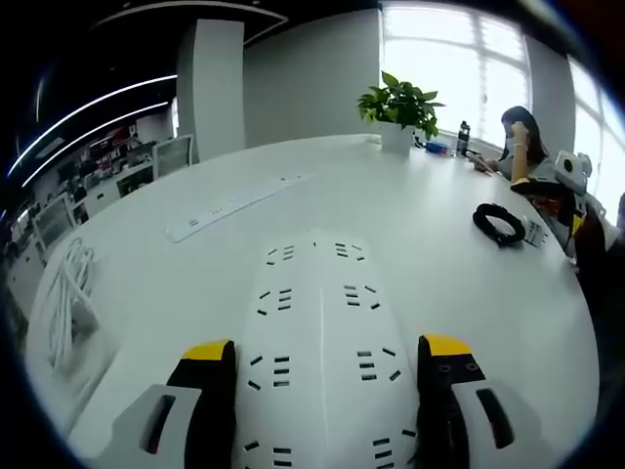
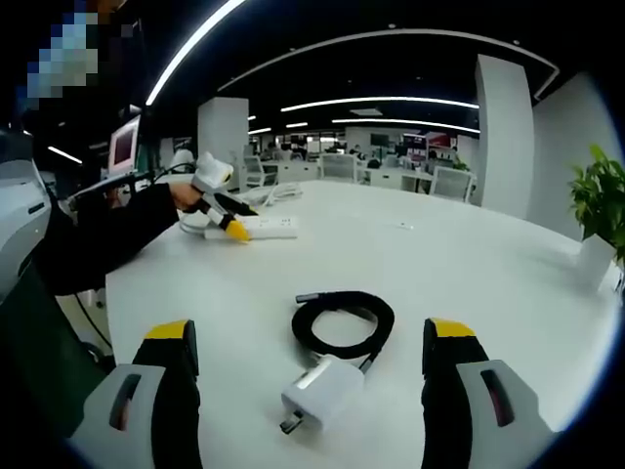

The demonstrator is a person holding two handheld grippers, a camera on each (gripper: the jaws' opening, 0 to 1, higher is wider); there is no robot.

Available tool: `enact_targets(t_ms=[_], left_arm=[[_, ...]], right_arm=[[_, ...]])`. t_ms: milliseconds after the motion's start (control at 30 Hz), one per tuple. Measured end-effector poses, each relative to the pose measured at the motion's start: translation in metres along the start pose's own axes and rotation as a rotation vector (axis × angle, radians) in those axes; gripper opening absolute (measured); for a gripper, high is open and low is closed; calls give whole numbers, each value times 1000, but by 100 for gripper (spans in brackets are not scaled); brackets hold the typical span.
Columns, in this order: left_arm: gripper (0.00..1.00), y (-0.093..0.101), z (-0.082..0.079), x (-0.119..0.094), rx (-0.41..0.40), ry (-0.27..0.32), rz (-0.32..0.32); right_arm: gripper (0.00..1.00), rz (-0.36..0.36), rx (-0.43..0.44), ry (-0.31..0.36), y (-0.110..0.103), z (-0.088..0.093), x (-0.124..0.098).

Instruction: Straighten the power strip on the desk, plug the charger into it

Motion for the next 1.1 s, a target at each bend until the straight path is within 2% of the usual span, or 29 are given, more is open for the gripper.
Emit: enact_targets(t_ms=[233, 567, 667, 933, 1100], left_arm=[[77, 2, -1, 2, 20, 13, 24], [77, 4, -2, 3, 26, 1, 28], [77, 6, -3, 5, 44, 7, 48], [77, 8, -6, 8, 66, -24, 69], [77, 6, -8, 11, 82, -12, 90]], right_arm=[[96, -5, 1, 6, -1, -1, 2], [96, -4, 0, 8, -1, -1, 1], [96, -5, -1, 5, -1, -1, 2], [96, -9, -1, 9, -1, -1, 5], [96, -14, 3, 11, -1, -1, 7]])
Point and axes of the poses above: the point that each gripper's makers call its tool centre point, and the gripper's own axes: x roughly forward along the fingers, y roughly to its right, z roughly out of its underside, the point moved 8 cm from there along -x, roughly backward along the fingers, and after that the axes turned 4 degrees about -y, right-handed, at the moved point
